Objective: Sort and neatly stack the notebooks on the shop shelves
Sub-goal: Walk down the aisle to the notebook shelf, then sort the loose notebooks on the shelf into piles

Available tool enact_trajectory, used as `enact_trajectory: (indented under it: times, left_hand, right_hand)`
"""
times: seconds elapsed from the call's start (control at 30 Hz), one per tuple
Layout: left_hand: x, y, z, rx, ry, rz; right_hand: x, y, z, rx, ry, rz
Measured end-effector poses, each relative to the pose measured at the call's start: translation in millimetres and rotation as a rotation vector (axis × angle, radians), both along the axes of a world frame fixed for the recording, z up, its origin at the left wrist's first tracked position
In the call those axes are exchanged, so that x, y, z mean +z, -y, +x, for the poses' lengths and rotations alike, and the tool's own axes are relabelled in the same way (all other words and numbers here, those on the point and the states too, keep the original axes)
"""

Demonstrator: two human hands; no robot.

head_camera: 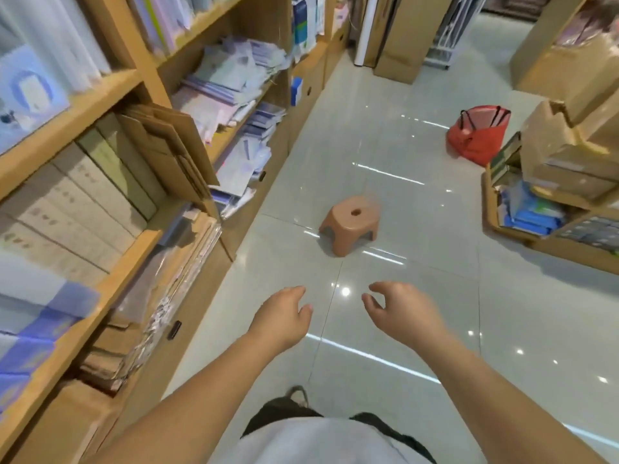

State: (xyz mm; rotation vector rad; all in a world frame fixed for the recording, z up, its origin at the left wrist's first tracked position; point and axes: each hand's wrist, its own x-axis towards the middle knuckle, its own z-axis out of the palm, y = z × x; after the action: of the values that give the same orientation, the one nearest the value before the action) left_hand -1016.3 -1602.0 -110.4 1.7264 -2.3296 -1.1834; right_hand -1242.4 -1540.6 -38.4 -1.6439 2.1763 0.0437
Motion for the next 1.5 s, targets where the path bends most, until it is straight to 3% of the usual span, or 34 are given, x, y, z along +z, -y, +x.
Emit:
enact_trajectory:
  times: [0.23, 0.47, 0.73, 0.97, 1.13, 1.27, 1.5]
  left_hand:
    - [1, 186, -89, 0.004, 0.012, 0.015]
    - [-12, 363, -163, 0.199, 0.02, 0.01]
    - [10, 541, -173, 0.48, -0.026, -0.054]
    - [17, 705, -184, 0.569, -0.106, -0.116]
    - [40, 785, -189, 0.677, -0.138, -0.223]
    - [43, 829, -189, 0.813, -0.163, -0.257]
    - [-7, 856, -193, 1.099, -0.043, -0.345]
  right_hand:
    - [-1, 192, -107, 0.047, 0.02, -0.064]
    - [-21, 408, -181, 0.228, 0.055, -0.011]
    - [-2, 641, -168, 0.517, 0.039, -0.067]
    - [18, 822, -151, 0.636, 0.071, -0.12]
    - [40, 917, -156, 0.736, 0.114, -0.141]
    - [36, 998, -150, 0.943, 0.14, -0.128]
    - [-32, 1087, -126, 1.244, 0.371, -0.119]
